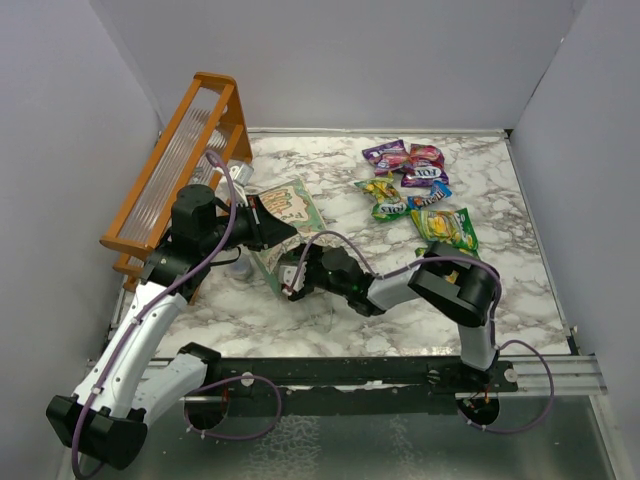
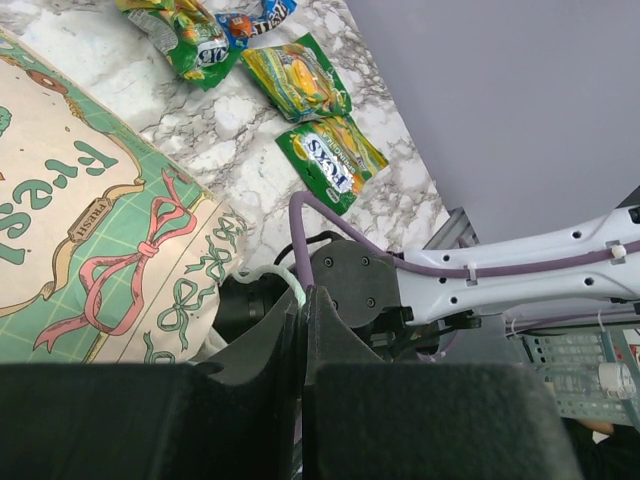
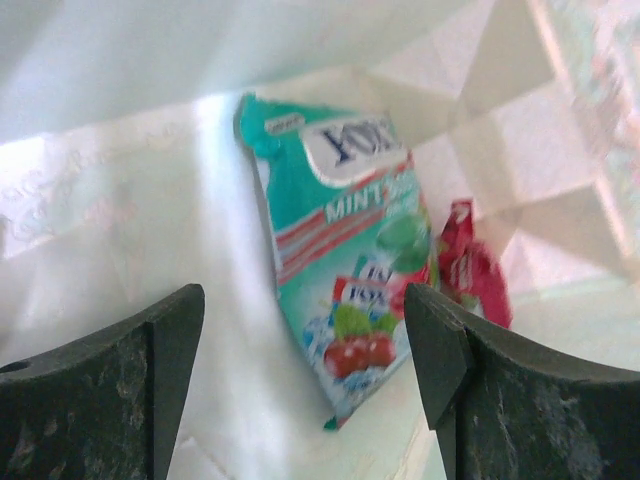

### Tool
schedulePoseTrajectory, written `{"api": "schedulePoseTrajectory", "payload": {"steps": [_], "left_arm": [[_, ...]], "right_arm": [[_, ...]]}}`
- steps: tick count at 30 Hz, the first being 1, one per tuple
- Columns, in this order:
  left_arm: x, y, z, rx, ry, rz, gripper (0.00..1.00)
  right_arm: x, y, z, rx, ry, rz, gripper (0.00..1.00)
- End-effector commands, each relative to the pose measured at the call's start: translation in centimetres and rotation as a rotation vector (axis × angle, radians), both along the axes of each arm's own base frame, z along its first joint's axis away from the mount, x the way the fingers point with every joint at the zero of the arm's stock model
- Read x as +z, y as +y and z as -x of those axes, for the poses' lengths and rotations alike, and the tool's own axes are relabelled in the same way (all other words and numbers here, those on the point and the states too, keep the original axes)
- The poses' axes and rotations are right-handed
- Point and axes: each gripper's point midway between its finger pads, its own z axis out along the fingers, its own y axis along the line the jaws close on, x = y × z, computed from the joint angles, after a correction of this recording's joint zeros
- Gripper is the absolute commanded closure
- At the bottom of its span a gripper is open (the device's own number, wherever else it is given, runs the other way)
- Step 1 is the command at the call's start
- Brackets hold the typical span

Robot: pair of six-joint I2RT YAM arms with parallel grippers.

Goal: Take the snacks out of the paper bag
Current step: Take out the snack from the paper bag.

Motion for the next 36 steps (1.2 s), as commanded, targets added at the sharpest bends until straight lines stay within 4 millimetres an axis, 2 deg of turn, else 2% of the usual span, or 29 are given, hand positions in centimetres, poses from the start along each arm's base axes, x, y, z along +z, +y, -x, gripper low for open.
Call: {"api": "schedulePoseTrajectory", "payload": {"steps": [1, 5, 8, 13, 16, 18, 22, 26, 30, 33, 36], "left_arm": [[0.8, -0.3, 0.0, -0.019, -0.031, 0.017, 1.00], [1.0, -0.3, 0.2, -0.017, -0.029, 0.019, 1.00], [1.2, -0.3, 0.3, -0.018, -0.029, 0.022, 1.00], [1.1, -0.2, 0.4, -0.016, -0.018, 0.024, 1.00], [1.3, -0.3, 0.5, -0.018, -0.012, 0.031, 1.00], [1.5, -0.3, 0.6, -0.019, -0.015, 0.036, 1.00], [1.9, -0.1, 0.7, -0.014, -0.022, 0.029, 1.00], [1.6, -0.1, 0.6, -0.007, -0.016, 0.022, 1.00], [1.6, 0.0, 0.5, 0.004, -0.017, 0.022, 1.00], [1.4, 0.3, 0.3, 0.027, -0.020, 0.015, 1.00], [1.0, 0.6, 0.1, 0.051, -0.028, 0.004, 1.00]], "right_arm": [[3.0, 3.0, 0.1, 0.150, -0.225, -0.082, 0.19], [2.9, 4.4, -1.7, 0.138, -0.351, -0.053, 0.18], [2.0, 5.4, -1.8, 0.207, -0.401, -0.007, 0.18], [1.0, 6.7, -3.1, 0.228, -0.397, -0.008, 0.21], [0.5, 7.3, -4.3, 0.201, -0.395, -0.017, 0.26], [0.1, 7.4, -5.3, 0.169, -0.393, -0.017, 0.33], [0.3, 7.0, -6.8, 0.082, -0.411, -0.030, 0.61], [0.9, 6.7, -6.8, 0.071, -0.408, -0.036, 0.73], [3.0, 5.8, -6.4, 0.049, -0.387, -0.081, 0.83], [5.1, 4.6, -5.7, 0.022, -0.341, -0.131, 0.98], [6.0, 3.1, -4.5, -0.009, -0.243, -0.199, 0.99]]}}
